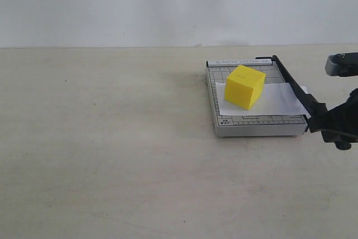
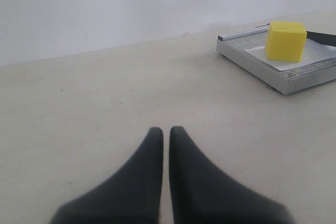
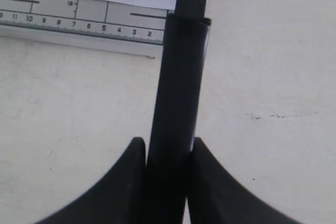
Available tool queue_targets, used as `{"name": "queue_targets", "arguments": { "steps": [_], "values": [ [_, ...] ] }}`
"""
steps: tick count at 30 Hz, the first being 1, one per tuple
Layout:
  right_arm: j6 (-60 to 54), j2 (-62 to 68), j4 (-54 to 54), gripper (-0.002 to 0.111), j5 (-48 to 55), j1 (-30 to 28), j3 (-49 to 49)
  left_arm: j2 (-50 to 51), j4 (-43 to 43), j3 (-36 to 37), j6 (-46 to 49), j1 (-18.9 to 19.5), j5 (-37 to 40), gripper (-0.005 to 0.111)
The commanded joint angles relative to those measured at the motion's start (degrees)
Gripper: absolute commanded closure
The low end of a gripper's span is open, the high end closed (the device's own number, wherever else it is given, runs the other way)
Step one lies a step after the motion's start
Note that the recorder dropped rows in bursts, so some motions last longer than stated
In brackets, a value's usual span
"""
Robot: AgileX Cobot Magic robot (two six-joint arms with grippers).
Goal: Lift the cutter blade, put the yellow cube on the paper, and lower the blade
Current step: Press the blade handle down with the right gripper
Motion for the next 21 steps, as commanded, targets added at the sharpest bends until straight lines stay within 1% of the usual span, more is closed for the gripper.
{"name": "queue_targets", "arguments": {
  "steps": [1,4,11,21],
  "values": [
    [-3.6,2.4,-0.2,0.108,-0.5,0.0,0.6,-0.2,0.3,0.2,0.3,0.2,-0.5,0.102],
    [-4.1,4.9,0.3,0.108,-1.1,0.0,0.6,-0.2,0.3,0.2,0.3,0.2,-0.5,0.102],
    [-5.4,4.6,1.1,0.108,-0.9,0.0,0.5,-0.2,0.3,0.2,0.3,0.2,-0.5,0.102],
    [-5.5,-4.2,1.1,0.108,-2.2,0.0,0.5,-0.2,0.3,0.2,0.3,0.2,-0.5,0.102]
  ]
}}
